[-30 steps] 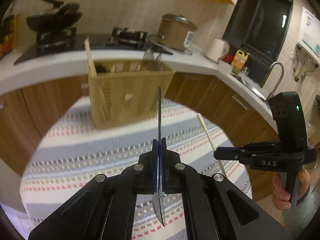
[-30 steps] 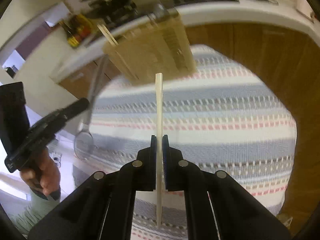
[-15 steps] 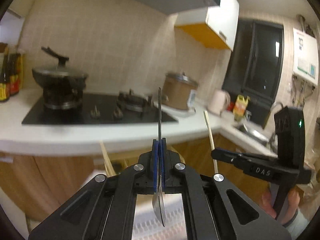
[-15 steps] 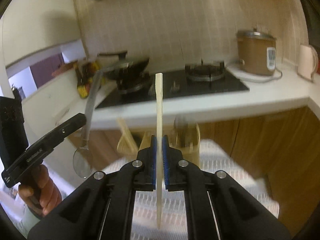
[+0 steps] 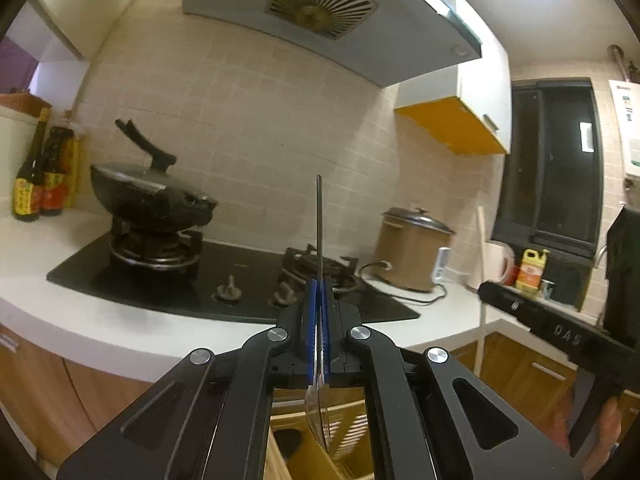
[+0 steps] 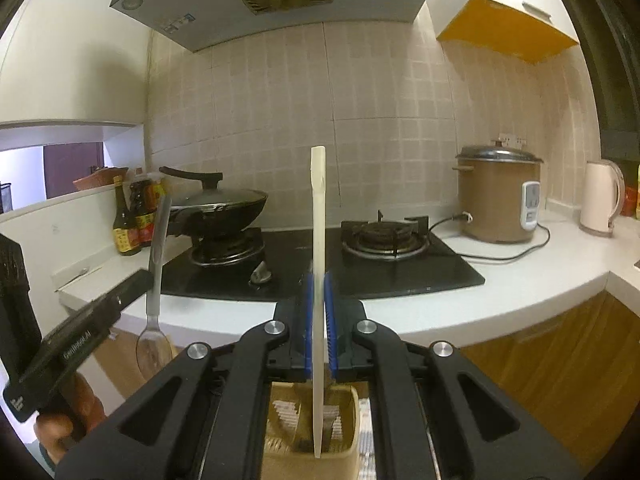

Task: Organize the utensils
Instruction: 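Lower the clear spoon into the caddy with the left tool while the right tool drops the chopstick in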

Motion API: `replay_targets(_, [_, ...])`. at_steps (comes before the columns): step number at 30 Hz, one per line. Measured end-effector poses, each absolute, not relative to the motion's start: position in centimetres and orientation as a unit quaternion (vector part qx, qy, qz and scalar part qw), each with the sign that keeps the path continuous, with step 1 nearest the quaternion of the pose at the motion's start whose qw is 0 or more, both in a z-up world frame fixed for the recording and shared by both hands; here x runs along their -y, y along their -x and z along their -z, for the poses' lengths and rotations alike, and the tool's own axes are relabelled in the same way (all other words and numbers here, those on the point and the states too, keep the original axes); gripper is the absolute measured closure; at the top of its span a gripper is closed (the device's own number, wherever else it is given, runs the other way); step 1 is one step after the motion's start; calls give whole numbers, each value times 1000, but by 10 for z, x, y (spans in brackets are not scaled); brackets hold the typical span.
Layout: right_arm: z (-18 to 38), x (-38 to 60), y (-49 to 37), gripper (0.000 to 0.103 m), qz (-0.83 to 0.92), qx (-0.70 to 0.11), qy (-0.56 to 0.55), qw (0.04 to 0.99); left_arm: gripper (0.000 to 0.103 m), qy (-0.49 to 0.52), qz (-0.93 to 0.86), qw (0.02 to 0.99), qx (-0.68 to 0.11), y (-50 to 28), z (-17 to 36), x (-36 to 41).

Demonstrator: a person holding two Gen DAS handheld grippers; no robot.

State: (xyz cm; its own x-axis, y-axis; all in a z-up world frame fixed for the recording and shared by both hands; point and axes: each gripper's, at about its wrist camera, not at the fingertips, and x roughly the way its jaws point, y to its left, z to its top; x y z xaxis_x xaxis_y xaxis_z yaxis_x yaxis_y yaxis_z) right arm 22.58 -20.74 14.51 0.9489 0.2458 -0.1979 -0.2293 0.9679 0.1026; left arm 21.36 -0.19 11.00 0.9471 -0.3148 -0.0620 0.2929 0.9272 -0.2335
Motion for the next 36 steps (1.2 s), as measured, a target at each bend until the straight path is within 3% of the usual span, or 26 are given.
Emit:
replay_targets(12, [-106, 188, -244, 99, -99, -81, 7, 992, 102, 108, 125, 985, -46, -236, -56, -3])
replay_targets(31, [-78, 199, -237, 99, -113, -116, -15, 987, 101, 114, 133, 983, -61, -215, -55, -17])
replay_targets(32, [-78, 199, -236, 99, -114, -116, -14, 987, 96, 113, 134, 983, -60, -211, -57, -18])
replay_targets(34, [-75, 201, -231, 98, -115, -116, -13, 987, 75, 113, 133, 983, -54, -202, -61, -21])
replay_targets(35, [-75, 202, -230, 98, -118, -121, -15, 985, 59, 113, 133, 983, -52, -197, -62, -22])
replay_targets(36, [-74, 205, -228, 98, -125, -131, -18, 983, 55, 111, 131, 984, -49, -191, -63, -23])
